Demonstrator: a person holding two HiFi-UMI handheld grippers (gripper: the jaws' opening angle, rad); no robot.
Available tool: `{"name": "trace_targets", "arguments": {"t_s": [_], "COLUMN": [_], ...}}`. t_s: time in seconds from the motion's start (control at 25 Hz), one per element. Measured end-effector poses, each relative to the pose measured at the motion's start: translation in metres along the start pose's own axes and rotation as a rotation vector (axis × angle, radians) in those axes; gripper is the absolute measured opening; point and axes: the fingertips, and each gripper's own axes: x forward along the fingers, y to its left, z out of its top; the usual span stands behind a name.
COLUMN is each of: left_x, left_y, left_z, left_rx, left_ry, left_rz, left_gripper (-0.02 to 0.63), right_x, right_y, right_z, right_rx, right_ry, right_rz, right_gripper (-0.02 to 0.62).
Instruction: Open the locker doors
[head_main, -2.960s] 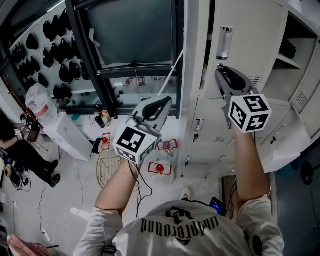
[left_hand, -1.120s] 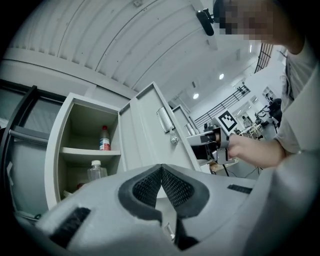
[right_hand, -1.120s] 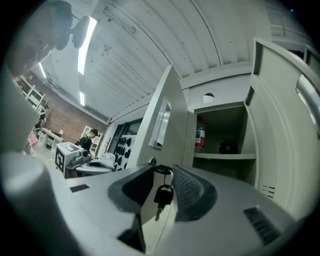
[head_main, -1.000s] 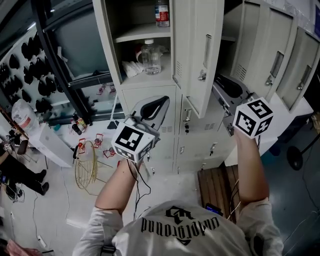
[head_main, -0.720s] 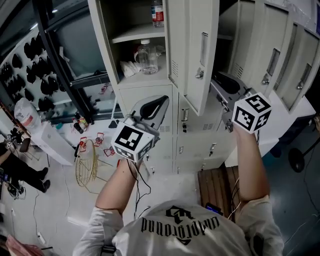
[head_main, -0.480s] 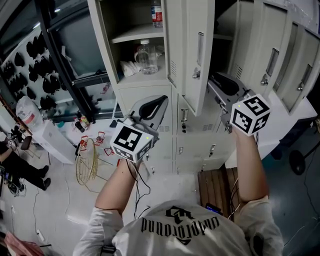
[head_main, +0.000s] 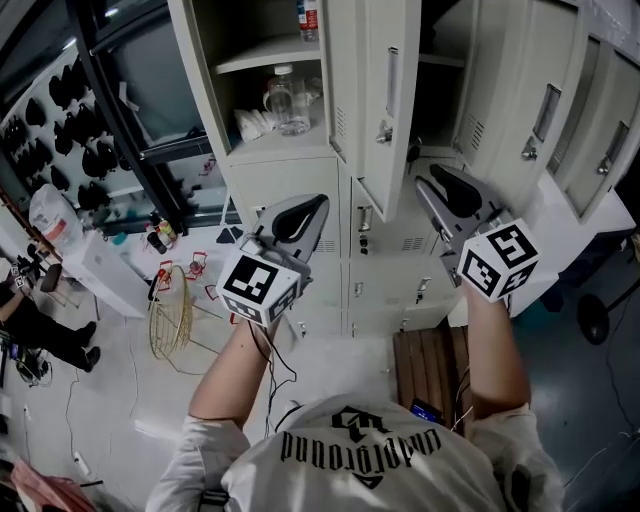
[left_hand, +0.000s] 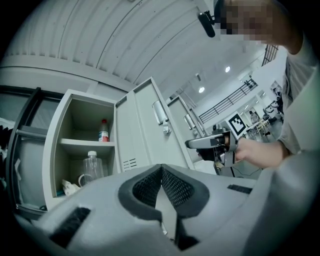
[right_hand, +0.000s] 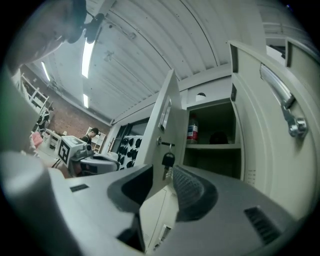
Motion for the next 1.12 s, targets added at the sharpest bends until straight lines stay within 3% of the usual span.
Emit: {"name": "trace_targets", "arguments": {"t_s": [0.24, 0.6, 0.84, 1.12], "left_x": [-0.008, -0.031, -0.055, -0.088], "left_y": [-0.013, -0.035, -0.049, -0.053], "left_z": [-0.024, -0.086, -0.117, -0.135], "left_rx": [-0.06, -0.159, -0.236, -0.241], "left_ry": [0.015, 0.059, 0.066, 0.081], "left_rz": [0.0, 0.002, 0.027, 0.052], "left_gripper": [0.008, 0.008, 0.008, 0.008], "right_x": [-0.017, -0.039, -0.053, -0.054], "right_y": [0.012, 0.043, 0.069, 0.106], "right_z": [-0.042, -0.135, -0.163, -0.18], "right_rx": [0.011, 0.084, 0.097, 0.059], "right_ry": [0.015, 0.104, 0.093, 0.109], "right_rz": [-0.022, 0.016, 0.044, 0.092], "right_gripper": [0.123, 0.072, 0.005, 0.006]}}
